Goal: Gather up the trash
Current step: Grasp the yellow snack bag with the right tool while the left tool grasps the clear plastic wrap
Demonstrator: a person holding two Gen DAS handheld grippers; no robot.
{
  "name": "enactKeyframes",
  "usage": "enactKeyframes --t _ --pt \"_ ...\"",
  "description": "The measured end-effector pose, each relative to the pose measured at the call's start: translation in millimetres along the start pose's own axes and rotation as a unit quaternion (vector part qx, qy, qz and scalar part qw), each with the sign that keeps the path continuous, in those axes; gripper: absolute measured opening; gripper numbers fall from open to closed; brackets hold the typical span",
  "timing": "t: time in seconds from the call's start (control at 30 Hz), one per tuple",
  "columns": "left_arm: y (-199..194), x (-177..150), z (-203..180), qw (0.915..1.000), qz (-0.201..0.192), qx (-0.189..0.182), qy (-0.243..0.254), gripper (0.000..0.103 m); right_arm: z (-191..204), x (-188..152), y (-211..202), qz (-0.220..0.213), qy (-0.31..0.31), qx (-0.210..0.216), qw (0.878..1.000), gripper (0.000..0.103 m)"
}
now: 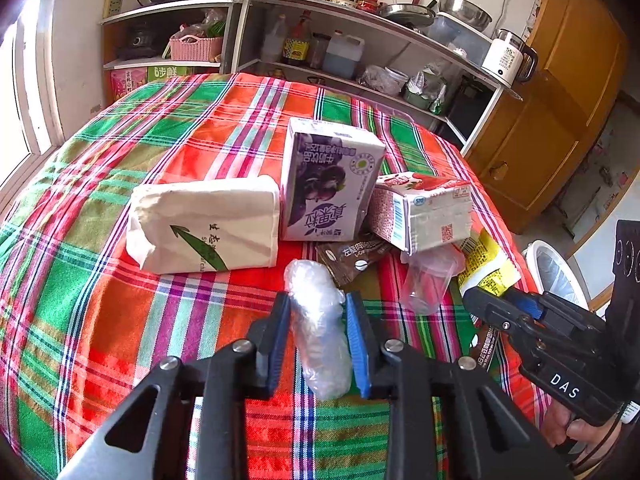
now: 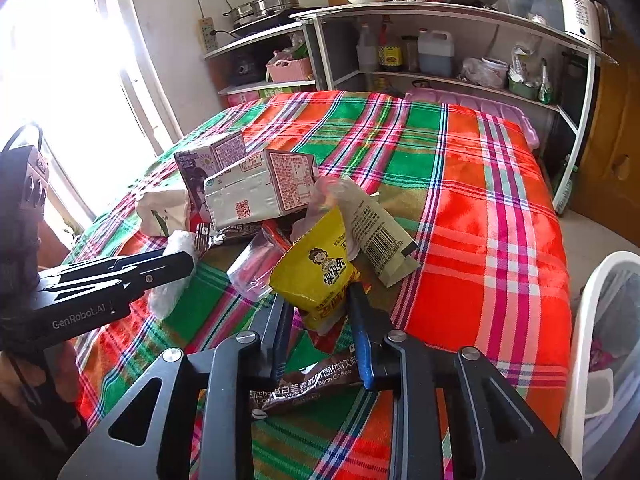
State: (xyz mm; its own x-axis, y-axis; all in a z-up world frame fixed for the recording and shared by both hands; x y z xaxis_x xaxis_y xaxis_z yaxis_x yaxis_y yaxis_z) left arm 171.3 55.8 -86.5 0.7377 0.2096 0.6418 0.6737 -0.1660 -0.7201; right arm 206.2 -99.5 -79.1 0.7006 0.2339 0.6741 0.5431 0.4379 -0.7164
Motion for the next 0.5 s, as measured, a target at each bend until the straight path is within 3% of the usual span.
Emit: enactKeyframes --t 0.5 --pt "-21.7 -6.9 -16.8 0.9997 -0.018 -0.013 0.009 0.027 -0.2 -7.2 -28.5 -0.029 0.025 0.01 0.999 0.025"
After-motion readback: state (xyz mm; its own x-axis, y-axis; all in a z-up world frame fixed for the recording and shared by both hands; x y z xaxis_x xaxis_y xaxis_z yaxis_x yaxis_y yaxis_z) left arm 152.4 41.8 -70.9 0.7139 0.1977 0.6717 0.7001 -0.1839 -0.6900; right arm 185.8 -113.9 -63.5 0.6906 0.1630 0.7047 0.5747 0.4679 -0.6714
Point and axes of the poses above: each gripper's, at about its wrist camera, not at the fingertips, and y roughly the way its jaws point, z to its left, x to its top, the point moved 7 cm from there along y, roughly the way its jaws point, and after that the axes turned 2 degrees about -z, right-handed, at the moved point
